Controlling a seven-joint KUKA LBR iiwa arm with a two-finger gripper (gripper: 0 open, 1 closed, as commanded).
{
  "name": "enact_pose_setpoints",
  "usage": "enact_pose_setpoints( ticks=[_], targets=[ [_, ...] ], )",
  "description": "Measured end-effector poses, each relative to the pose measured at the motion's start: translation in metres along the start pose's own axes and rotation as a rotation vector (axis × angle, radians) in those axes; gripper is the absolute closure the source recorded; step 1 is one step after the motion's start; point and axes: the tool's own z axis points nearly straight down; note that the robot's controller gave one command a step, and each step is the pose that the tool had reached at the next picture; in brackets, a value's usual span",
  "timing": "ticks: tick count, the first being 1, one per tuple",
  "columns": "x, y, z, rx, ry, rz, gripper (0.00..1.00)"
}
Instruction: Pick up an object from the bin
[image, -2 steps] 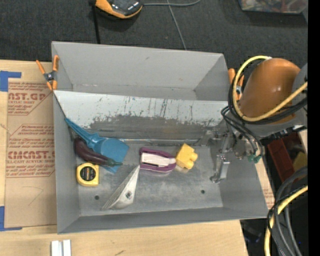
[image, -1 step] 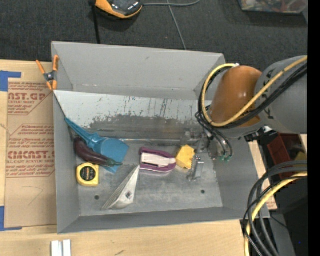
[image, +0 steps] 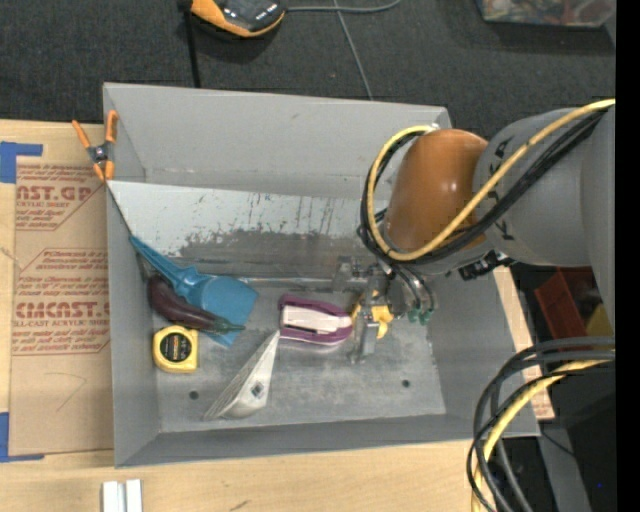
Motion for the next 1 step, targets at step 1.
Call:
enact_pose_setpoints(
  ticks=[1],
  targets=[
    [-0.0055,0.0062,0.0021,-0.001,-0.01,0.018,0.0]
  ],
)
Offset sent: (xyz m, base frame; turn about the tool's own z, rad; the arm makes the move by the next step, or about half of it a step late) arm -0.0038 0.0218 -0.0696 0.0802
